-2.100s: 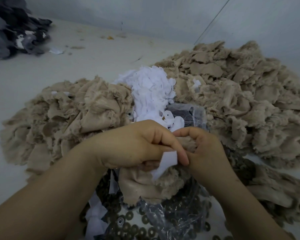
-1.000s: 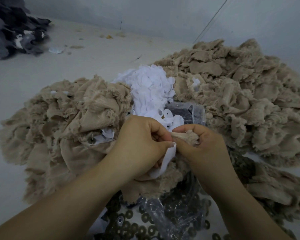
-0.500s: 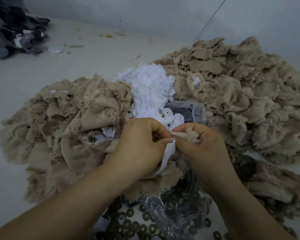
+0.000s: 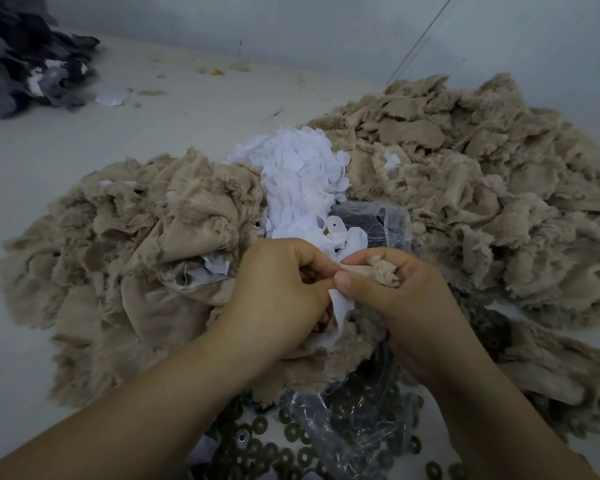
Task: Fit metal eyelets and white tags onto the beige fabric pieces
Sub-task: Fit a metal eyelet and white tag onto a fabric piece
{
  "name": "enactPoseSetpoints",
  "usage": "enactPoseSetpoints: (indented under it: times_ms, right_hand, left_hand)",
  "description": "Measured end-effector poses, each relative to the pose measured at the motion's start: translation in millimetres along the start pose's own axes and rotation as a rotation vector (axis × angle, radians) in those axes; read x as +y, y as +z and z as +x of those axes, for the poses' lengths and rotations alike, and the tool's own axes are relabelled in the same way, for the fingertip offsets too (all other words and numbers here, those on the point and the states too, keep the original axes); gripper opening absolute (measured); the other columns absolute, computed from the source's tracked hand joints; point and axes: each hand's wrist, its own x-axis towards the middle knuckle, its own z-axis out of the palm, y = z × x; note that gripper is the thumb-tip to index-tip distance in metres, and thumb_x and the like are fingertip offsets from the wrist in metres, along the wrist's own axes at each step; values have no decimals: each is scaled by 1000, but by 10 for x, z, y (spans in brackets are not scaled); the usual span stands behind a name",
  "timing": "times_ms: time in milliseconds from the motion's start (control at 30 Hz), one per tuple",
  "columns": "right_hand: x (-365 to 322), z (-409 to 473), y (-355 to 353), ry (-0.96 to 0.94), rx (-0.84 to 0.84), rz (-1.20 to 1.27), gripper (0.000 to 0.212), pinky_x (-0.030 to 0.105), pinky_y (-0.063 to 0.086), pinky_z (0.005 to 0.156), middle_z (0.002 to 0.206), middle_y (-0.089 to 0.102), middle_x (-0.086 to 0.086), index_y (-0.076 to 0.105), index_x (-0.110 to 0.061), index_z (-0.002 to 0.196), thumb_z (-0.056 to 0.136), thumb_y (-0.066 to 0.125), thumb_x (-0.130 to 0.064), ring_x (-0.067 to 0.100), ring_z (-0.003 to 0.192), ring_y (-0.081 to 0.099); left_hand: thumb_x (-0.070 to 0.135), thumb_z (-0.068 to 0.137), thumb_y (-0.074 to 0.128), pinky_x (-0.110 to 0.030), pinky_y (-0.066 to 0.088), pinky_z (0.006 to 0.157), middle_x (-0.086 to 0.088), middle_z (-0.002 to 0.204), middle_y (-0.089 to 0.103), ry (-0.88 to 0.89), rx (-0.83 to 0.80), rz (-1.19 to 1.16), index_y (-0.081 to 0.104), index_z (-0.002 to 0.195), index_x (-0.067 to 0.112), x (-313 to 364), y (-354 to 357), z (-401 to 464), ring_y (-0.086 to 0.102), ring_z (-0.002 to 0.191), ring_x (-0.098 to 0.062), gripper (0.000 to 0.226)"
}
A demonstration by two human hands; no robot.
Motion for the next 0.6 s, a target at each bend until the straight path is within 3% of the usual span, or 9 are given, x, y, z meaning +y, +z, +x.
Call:
enactPoseSetpoints:
  times_ms: [233,367,600]
  right_hand:
    - [-25,44,-114,111,-128,63,37,31,59,72,90,74,19,74,-4,90,56,83,-15,27,83,72]
    - [-20,59,-144,136,-139,32,50,35,57,78,94,73,21,69,6,105,59,81,-11,29,87,70]
    - [-14,40,-114,80,-88,-30,41,36,60,81,98,73,24,71,5,102,64,78,-9,29,88,71]
  left_hand:
    - [-2,80,77,-21,45,38,-16,48,63,-109,-85,-231,72,70,2,10,-35,3,58,37,-18,11]
    - [-7,81,73,-27,53,43,-23,55,65,-134,-174,-338,73,75,-4,1,-105,36,61,41,-22,6]
    - [-6,84,69,-30,52,45,-24,57,64,-150,-174,-346,73,76,-1,-12,-127,39,59,43,-27,11]
